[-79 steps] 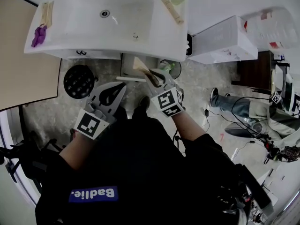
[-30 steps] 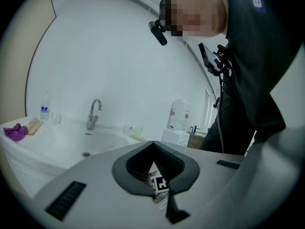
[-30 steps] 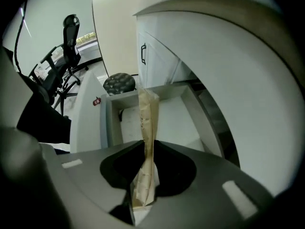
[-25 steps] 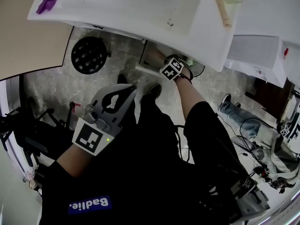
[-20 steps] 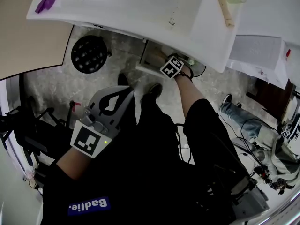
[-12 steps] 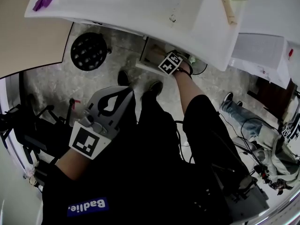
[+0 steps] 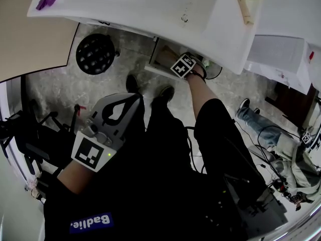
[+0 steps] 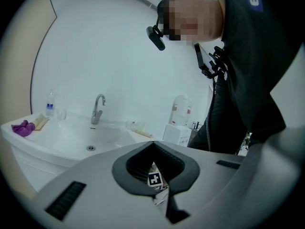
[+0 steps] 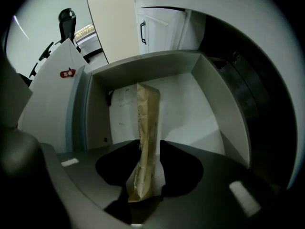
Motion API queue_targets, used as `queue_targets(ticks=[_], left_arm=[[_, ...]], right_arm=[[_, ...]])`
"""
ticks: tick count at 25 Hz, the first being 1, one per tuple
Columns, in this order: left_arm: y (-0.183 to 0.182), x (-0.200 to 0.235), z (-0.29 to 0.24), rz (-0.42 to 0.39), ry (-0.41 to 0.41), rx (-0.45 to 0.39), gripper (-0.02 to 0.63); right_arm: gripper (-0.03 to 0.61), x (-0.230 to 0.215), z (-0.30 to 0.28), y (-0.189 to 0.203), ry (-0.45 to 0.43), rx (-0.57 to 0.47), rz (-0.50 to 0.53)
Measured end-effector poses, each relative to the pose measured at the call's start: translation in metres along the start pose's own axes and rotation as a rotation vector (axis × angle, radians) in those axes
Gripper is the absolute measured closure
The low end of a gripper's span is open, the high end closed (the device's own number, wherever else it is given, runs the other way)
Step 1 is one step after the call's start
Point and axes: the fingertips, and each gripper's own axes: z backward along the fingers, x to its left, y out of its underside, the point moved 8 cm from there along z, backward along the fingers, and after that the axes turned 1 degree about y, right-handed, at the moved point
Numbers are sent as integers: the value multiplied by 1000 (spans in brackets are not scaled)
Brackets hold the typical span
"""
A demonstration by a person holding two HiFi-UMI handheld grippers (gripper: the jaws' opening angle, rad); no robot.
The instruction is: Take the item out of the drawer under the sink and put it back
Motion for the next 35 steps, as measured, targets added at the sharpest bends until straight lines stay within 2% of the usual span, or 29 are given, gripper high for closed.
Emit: queue_targets(ticks=[4, 9, 20, 31, 35], left_arm=[[-5, -4, -1, -10, 3, -19, 609], [-12, -16, -4, -22, 35, -33, 608], [-39, -38, -6, -32, 97, -64, 609], [-76, -55, -16, -63, 144, -101, 608], [-97, -65, -19, -70, 161, -117, 609]], right_arm=[[423, -4, 5, 7, -5, -13, -42], [420, -2, 25, 19, 20, -51, -70], [422, 11, 114, 42, 72, -151, -157], [430, 44, 247, 59, 144, -409, -241], [444, 60, 308, 59, 148, -565, -306]])
